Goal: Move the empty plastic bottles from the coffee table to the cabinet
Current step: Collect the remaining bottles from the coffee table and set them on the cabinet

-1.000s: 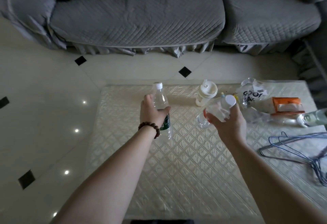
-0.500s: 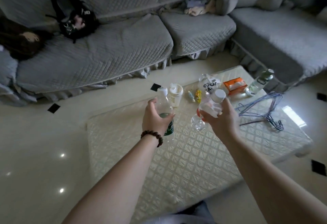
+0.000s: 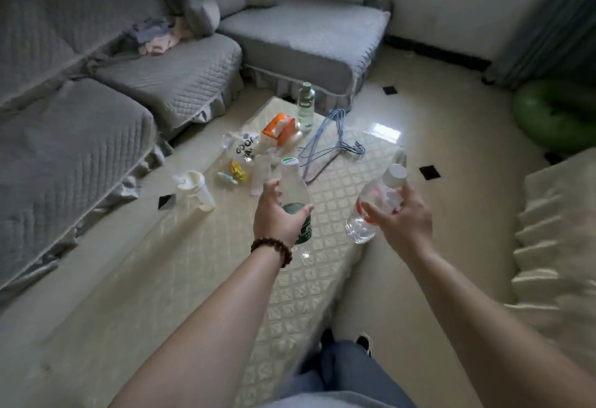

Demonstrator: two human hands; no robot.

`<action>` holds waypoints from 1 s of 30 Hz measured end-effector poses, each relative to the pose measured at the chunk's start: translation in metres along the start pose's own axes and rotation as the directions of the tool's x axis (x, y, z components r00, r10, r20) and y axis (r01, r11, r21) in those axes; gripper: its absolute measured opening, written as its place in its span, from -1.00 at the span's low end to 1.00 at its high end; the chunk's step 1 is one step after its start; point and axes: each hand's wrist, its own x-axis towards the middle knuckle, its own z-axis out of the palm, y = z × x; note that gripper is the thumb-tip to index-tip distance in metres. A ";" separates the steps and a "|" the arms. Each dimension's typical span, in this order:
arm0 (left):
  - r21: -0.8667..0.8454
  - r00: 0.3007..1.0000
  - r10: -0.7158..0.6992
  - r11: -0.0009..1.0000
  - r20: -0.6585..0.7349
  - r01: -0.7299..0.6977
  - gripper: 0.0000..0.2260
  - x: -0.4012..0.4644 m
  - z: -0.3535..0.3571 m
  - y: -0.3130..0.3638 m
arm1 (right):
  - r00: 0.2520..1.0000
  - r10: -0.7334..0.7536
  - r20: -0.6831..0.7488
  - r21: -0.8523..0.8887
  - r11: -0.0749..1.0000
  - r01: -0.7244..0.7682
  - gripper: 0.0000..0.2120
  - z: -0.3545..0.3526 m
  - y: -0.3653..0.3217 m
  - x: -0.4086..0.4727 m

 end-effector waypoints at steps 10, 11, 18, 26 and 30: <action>0.011 0.890 0.193 0.976 0.413 -0.217 -0.34 -0.063 0.153 0.082 | 0.908 0.153 -0.390 -0.049 0.981 -0.187 -0.50 -0.158 0.098 -0.042; 0.004 0.872 0.196 0.975 0.448 -0.221 -0.34 -0.073 0.169 0.089 | 0.889 0.181 -0.420 -0.030 0.977 -0.213 -0.51 -0.173 0.108 -0.047; -0.062 0.711 0.235 0.964 0.663 -0.260 -0.32 -0.165 0.276 0.140 | 0.764 0.341 -0.548 0.079 0.930 -0.358 -0.41 -0.278 0.186 -0.090; -0.117 0.579 0.264 0.953 0.772 -0.279 -0.35 -0.278 0.397 0.191 | 0.649 0.429 -0.628 0.167 0.889 -0.426 -0.47 -0.399 0.270 -0.130; -0.114 0.532 0.283 0.938 0.798 -0.328 -0.34 -0.316 0.442 0.207 | 0.597 0.435 -0.675 0.180 0.881 -0.438 -0.46 -0.439 0.303 -0.141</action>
